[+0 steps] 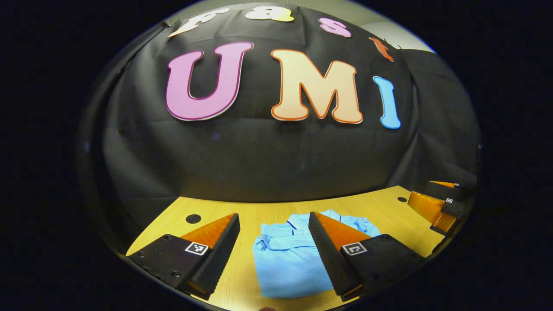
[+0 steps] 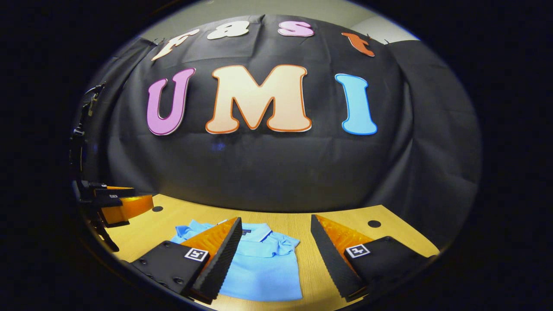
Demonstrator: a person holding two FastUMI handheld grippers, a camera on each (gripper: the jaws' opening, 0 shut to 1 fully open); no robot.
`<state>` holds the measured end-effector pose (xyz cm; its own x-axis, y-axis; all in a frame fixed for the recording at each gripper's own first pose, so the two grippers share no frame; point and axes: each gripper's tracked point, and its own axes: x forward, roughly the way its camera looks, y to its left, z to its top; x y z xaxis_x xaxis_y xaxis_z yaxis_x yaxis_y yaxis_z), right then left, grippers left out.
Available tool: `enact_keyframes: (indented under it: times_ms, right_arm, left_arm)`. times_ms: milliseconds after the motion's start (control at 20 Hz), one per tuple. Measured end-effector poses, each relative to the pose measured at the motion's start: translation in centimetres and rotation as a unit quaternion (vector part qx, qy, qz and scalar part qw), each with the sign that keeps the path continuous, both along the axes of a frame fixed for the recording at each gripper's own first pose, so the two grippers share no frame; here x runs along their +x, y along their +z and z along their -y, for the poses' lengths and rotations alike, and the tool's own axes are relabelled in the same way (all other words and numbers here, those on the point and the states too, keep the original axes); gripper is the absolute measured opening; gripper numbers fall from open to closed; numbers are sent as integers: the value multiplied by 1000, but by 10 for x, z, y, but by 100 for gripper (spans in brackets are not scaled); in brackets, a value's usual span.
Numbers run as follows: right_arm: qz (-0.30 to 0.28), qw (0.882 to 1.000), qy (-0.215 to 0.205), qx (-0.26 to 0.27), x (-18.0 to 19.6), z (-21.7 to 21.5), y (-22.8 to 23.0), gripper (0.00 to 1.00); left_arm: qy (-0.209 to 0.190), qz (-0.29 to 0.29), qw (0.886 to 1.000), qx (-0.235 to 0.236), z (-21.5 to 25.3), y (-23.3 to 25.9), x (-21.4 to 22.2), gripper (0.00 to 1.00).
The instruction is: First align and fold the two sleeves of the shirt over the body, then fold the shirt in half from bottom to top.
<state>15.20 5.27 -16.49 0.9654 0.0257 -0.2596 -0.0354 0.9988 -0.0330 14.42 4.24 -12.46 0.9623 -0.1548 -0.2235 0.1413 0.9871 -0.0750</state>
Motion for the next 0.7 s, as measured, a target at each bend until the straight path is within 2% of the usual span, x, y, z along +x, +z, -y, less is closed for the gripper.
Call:
enact_keyframes:
  times_ms: [400,700]
  right_arm:
    - [36,999,0,23,-77,9,53,98]
    - [28,999,13,42,-101,2,61,98]
  left_arm:
    - [23,47,999,14,-3,42,-88,95]
    - [31,62,998,7,-5,62,-113,94]
